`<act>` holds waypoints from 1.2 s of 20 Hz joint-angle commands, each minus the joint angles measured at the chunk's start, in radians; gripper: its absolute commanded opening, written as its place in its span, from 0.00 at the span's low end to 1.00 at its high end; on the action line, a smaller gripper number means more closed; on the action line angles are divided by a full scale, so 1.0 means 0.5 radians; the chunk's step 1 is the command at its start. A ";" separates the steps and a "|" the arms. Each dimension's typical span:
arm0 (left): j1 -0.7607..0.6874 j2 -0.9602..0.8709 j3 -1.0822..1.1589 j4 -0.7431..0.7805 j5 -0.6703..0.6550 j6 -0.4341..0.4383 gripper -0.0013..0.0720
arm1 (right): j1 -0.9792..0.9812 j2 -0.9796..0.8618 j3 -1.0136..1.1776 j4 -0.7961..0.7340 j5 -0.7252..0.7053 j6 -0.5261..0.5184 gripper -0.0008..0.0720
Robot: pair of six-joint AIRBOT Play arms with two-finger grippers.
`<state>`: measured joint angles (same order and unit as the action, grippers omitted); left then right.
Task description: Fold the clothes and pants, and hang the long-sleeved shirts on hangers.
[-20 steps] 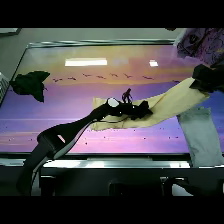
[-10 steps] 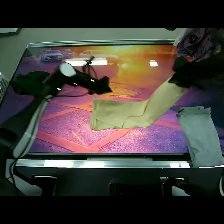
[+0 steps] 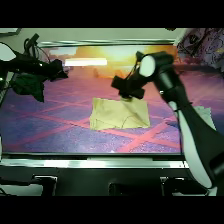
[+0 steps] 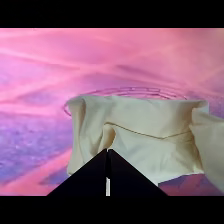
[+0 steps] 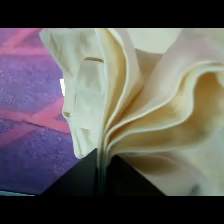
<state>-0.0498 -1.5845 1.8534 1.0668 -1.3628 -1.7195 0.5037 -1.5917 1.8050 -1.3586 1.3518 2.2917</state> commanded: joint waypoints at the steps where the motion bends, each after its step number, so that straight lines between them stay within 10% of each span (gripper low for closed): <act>1: 0.060 0.037 0.002 0.031 -0.043 0.005 0.04 | 0.204 -0.196 0.001 0.022 -0.246 0.231 0.05; 9: 0.060 0.037 0.001 0.031 -0.043 0.034 0.04 | 0.333 -0.430 0.001 0.031 -0.490 0.264 0.06; 11: 0.060 0.037 0.001 0.031 -0.044 0.034 0.04 | 0.333 -0.449 0.001 0.102 -0.568 0.244 0.27; 14: 0.060 0.037 0.001 0.031 -0.050 0.034 0.04 | 0.330 -0.420 0.001 0.276 -0.549 -0.008 0.67; 24: 0.060 0.039 0.002 0.030 -0.050 0.034 0.04 | -0.623 0.138 -0.002 0.085 0.198 -0.949 0.75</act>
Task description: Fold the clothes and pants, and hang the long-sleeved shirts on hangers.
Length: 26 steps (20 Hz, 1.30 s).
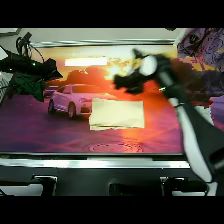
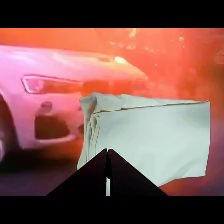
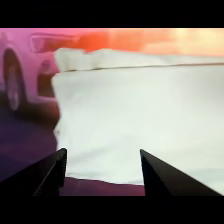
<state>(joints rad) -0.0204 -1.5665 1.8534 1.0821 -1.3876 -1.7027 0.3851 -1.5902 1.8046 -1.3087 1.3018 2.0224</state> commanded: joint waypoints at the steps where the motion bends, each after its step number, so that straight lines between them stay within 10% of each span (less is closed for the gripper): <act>1: 0.002 0.005 0.002 -0.001 -0.001 0.000 0.04 | -0.566 0.159 -0.027 0.007 0.359 -0.527 0.75; 6: 0.027 0.005 0.002 -0.002 0.000 -0.001 0.04 | -1.362 0.182 -0.702 0.939 0.298 -1.073 0.75; 13: 0.029 0.005 0.002 -0.002 0.000 -0.001 0.04 | -1.392 0.085 -1.594 1.381 -0.214 -1.611 0.74; 22: 0.029 0.004 0.002 -0.002 -0.001 -0.001 0.04 | -1.015 -0.114 -1.626 1.542 -0.725 -1.703 0.73; 26: 0.029 0.002 0.001 -0.001 0.000 -0.001 0.04 | -0.893 -0.137 -1.625 1.572 -0.754 -1.702 0.46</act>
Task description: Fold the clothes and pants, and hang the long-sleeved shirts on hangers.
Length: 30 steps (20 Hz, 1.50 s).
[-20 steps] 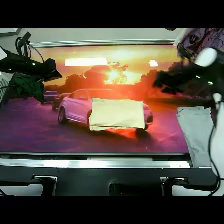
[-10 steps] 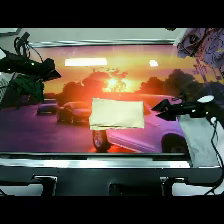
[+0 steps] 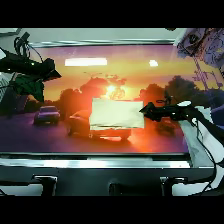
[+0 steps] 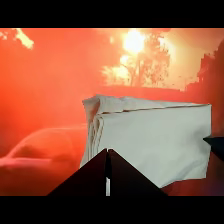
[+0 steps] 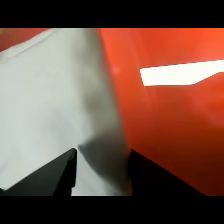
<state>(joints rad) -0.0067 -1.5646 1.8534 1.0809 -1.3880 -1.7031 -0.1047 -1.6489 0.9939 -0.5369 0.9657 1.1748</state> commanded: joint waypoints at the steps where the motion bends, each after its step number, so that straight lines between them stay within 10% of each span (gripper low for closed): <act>1: 0.002 -0.003 0.001 0.002 0.001 0.000 0.04 | 0.108 -0.020 0.003 0.037 -0.068 -0.008 0.32; 3: 0.002 -0.002 0.001 0.002 0.000 0.000 0.04 | 0.103 -0.015 0.079 0.063 0.034 0.002 0.05; 14: 0.002 -0.002 0.001 0.001 0.001 0.000 0.04 | -0.265 0.005 1.238 -0.597 0.311 0.949 0.05; 30: 0.000 -0.002 0.001 0.000 -0.025 -0.001 0.04 | -0.771 0.280 1.604 -1.436 0.355 1.939 0.05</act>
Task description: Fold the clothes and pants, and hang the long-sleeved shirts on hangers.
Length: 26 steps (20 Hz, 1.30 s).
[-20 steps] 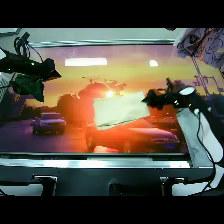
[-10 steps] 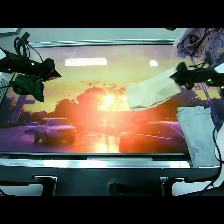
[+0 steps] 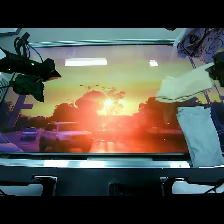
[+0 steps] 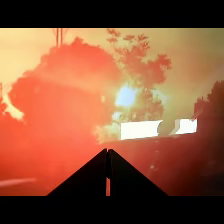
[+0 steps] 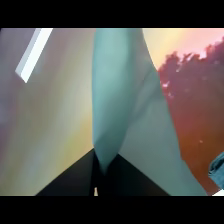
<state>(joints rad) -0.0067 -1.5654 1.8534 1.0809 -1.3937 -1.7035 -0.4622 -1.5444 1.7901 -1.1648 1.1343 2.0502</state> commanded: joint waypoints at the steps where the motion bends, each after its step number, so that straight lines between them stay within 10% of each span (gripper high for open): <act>1: 0.000 -0.001 0.001 -0.001 -0.018 0.000 0.04 | -0.056 0.102 0.011 -0.269 0.022 0.246 0.05; 13: 0.000 -0.001 0.001 -0.014 -0.050 0.002 0.04 | -0.052 0.321 0.011 -0.744 0.405 0.802 0.05; 26: 0.000 -0.001 0.001 -0.014 -0.057 0.002 0.04 | -0.052 0.410 -0.136 -1.384 1.170 0.601 0.05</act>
<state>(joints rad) -0.0067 -1.5654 1.8534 1.0733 -1.4223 -1.7027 -0.4873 -1.3426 1.7603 -1.7790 1.6287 2.4039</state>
